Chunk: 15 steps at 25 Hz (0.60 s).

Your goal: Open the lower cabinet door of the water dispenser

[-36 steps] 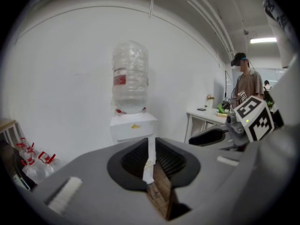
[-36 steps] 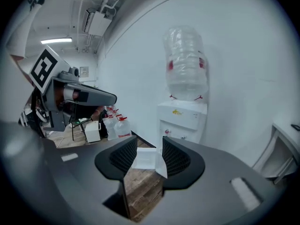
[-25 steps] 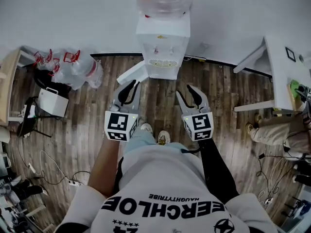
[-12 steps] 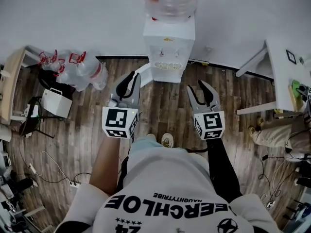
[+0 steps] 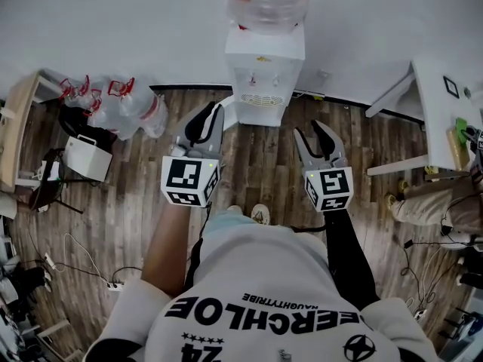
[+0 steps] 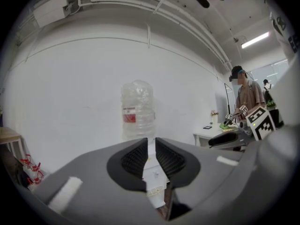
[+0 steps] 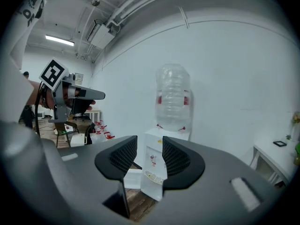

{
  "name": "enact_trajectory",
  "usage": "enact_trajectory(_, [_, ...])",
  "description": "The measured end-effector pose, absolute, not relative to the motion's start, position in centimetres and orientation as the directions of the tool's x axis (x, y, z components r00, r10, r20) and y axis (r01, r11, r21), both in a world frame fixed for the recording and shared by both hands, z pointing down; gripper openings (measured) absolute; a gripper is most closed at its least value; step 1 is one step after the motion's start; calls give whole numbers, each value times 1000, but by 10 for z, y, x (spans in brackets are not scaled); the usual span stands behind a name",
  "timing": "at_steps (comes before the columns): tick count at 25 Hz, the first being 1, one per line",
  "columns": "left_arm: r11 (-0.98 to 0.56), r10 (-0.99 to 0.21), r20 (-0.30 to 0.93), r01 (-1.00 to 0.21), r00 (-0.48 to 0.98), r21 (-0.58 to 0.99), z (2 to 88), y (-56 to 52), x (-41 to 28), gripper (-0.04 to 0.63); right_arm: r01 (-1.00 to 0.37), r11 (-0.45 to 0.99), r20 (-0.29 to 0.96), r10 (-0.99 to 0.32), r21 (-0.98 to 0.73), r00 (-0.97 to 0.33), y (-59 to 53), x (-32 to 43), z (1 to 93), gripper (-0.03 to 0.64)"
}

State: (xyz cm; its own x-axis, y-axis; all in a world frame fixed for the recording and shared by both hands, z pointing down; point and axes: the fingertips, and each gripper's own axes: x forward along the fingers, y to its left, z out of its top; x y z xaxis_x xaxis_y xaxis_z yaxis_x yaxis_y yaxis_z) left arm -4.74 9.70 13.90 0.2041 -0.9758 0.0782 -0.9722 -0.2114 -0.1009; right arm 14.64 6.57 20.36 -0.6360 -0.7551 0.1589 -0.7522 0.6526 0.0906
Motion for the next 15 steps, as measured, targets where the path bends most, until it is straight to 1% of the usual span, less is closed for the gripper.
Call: enact_trajectory(15, [-273,-960,83,-957,266,-95,142,98,-26,75,-730,669,174,-742,141,-647,65,145,200,169])
